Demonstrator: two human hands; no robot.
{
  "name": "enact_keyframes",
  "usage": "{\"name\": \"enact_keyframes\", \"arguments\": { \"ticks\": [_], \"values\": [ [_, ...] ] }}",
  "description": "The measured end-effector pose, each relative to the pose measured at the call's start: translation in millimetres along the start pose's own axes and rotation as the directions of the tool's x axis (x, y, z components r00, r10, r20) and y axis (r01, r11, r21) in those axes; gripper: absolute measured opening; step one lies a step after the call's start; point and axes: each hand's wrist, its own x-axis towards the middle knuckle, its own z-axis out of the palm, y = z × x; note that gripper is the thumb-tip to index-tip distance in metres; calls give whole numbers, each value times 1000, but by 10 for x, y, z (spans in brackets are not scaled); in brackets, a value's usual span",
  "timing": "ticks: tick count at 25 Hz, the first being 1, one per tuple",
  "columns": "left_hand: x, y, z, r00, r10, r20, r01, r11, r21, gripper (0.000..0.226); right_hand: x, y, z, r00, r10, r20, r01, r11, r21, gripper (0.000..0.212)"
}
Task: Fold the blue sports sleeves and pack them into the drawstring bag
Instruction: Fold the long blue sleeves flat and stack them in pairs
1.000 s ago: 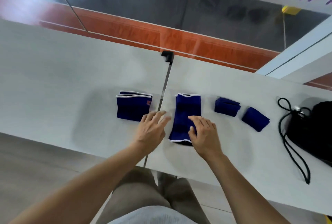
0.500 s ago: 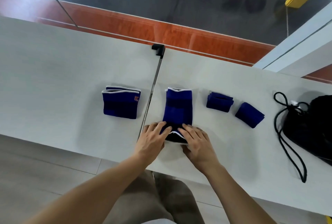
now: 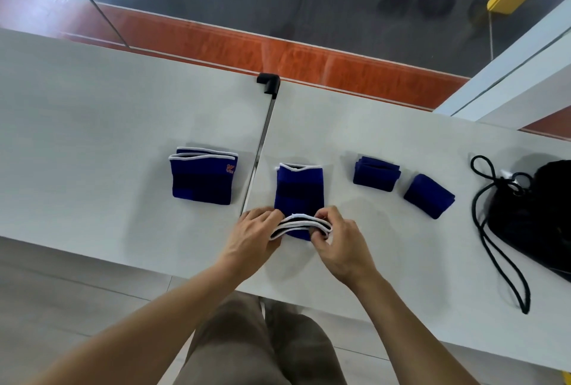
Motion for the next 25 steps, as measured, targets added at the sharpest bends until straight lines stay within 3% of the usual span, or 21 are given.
{"name": "enact_keyframes", "arguments": {
  "ticks": [3,6,9,14,18,20,21,23,25],
  "values": [
    [9,-2,-144,997,-67,24,69,989,-132,23,-65,65,-72,996,29,79,-31,999,23,49],
    [49,-19,-292,993,-71,96,88,979,-185,18,-65,118,-69,997,0,72,-6,996,84,39],
    [182,-11,-389,990,-123,74,139,949,-283,20,20,58,-1,991,115,73,-126,978,166,35],
    [565,6,-379,968,-248,-33,237,950,-202,23,305,16,117,957,288,-36,-284,956,75,24],
    [782,1,-223,923,-384,-21,376,913,-160,34,477,32,207,911,404,-80,-402,915,44,33],
    [803,17,-167,890,-444,-102,427,891,-155,40,540,9,225,889,446,-104,-444,895,41,36],
    [782,35,-142,897,-395,-200,378,918,-119,40,568,-11,227,879,465,-109,-465,885,26,35],
    [687,64,-46,925,-129,-359,175,980,98,38,589,-60,231,863,492,-116,-498,867,-27,32],
    [563,79,86,959,82,-273,-5,962,272,44,558,-113,235,862,473,-180,-493,866,-83,27]
  ]
}}
